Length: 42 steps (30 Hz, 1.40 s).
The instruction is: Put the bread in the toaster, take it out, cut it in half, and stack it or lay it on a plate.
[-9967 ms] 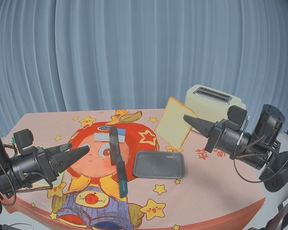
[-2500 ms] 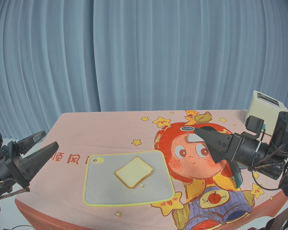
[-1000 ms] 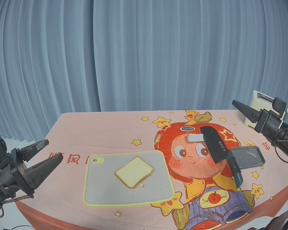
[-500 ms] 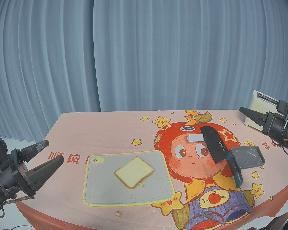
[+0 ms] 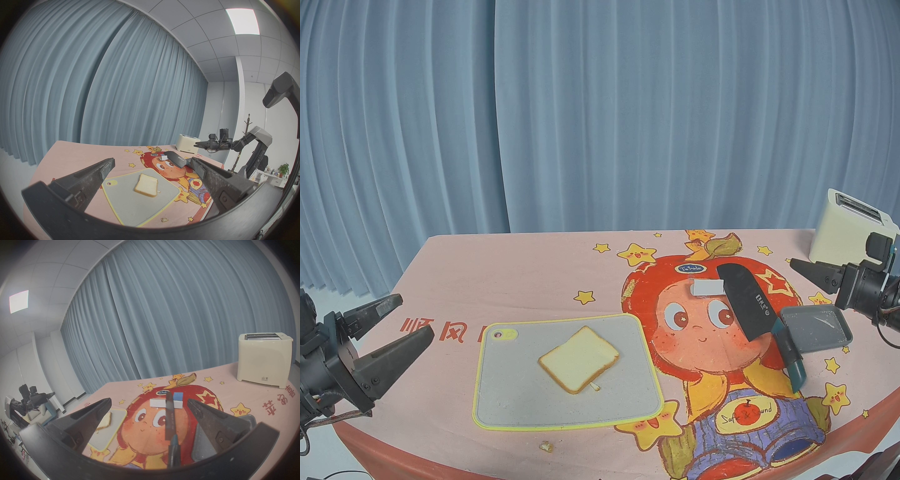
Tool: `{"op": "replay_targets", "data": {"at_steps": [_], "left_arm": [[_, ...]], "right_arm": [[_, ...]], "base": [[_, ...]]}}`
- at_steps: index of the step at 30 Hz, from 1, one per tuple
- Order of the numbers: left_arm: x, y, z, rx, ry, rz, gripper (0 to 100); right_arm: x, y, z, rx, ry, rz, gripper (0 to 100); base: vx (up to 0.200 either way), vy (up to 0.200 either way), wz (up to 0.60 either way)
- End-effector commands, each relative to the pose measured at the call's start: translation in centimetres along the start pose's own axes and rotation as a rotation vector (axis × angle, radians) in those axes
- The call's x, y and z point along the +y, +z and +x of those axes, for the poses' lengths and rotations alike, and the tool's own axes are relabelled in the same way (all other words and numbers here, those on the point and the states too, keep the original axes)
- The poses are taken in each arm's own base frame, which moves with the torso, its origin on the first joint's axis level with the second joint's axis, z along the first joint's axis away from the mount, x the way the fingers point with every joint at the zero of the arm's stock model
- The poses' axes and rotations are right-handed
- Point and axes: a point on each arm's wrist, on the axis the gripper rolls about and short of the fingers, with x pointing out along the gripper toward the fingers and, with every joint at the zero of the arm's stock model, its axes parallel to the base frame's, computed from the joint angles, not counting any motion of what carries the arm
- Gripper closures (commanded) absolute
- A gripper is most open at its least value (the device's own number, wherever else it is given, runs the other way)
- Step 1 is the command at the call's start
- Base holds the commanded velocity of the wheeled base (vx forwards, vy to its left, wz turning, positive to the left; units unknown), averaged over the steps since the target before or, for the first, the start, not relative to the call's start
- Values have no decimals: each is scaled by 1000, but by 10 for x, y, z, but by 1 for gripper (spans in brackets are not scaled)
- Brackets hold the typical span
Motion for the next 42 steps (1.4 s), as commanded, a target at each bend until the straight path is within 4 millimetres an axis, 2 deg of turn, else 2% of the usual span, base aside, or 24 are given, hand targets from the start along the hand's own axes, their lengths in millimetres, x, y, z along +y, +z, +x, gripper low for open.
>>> {"op": "replay_targets", "data": {"at_steps": [1,7,13,22,33,42], "left_arm": [[0,-1,0,4,-1,-1,0],[1,-4,0,14,2,4,0],[1,-4,0,13,1,10,0],[1,-4,0,16,1,9,0],[1,-6,0,25,1,9,0],[2,-8,0,31,1,7,0]], "right_arm": [[-13,-12,9,63,-45,20,0],[-24,-28,21,144,-68,10,0],[-27,-38,22,201,-15,34,0],[-39,-57,39,295,-36,57,0],[-45,-66,55,327,-34,67,0],[-42,-74,62,347,-10,59,0]], "base": [[0,0,0],[0,0,0],[0,0,0],[0,0,0],[0,0,0],[0,0,0]]}}
